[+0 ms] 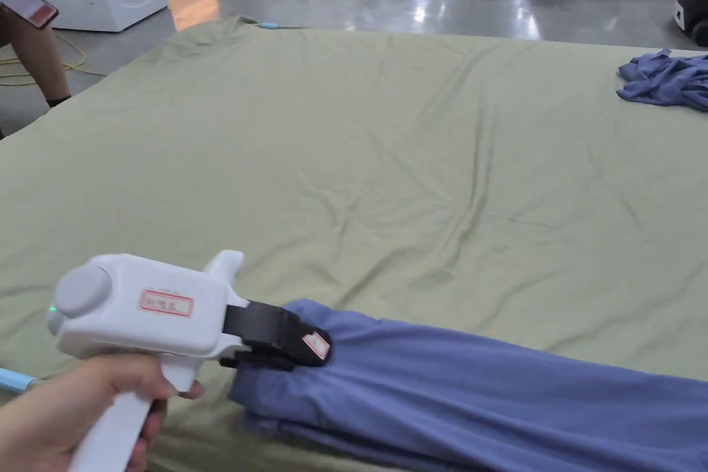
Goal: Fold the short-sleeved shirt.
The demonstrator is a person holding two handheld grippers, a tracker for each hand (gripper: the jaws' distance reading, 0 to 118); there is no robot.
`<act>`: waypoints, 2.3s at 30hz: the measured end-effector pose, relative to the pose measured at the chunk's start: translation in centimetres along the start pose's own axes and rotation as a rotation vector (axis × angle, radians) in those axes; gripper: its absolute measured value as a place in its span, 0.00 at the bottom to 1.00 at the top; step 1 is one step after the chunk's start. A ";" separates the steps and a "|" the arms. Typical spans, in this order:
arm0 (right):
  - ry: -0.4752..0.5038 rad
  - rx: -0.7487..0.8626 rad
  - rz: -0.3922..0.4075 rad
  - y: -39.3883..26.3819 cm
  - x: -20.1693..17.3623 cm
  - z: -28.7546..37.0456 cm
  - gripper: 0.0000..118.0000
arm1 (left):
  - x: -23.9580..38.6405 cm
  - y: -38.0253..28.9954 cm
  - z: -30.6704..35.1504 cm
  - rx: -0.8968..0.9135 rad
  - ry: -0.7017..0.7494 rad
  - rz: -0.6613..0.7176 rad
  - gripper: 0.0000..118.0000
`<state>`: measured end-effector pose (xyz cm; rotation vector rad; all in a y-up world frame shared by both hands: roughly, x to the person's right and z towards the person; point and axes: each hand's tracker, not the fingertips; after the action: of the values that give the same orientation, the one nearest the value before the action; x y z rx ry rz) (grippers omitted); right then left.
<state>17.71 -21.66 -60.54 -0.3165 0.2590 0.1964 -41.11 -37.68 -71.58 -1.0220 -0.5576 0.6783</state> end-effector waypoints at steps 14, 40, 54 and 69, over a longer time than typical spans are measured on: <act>0.001 0.033 0.058 -0.2 0.4 2.7 0.04 | 6.0 5.2 9.9 -0.085 0.412 -0.054 0.04; 0.007 0.076 0.039 -2.5 3.1 6.5 0.04 | 18.6 3.9 -6.1 -0.020 0.204 -0.192 0.76; 0.057 0.074 0.084 -2.2 0.7 7.2 0.04 | 22.5 -3.7 -20.9 -0.207 0.499 -0.358 0.05; 0.066 0.080 0.081 -0.5 -0.2 6.7 0.04 | 7.5 0.0 2.0 -0.004 -0.071 0.021 1.00</act>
<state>19.07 -19.95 -54.21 -0.2335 0.3445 0.2549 -37.47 -30.97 -69.91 -1.0120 -0.6112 0.7340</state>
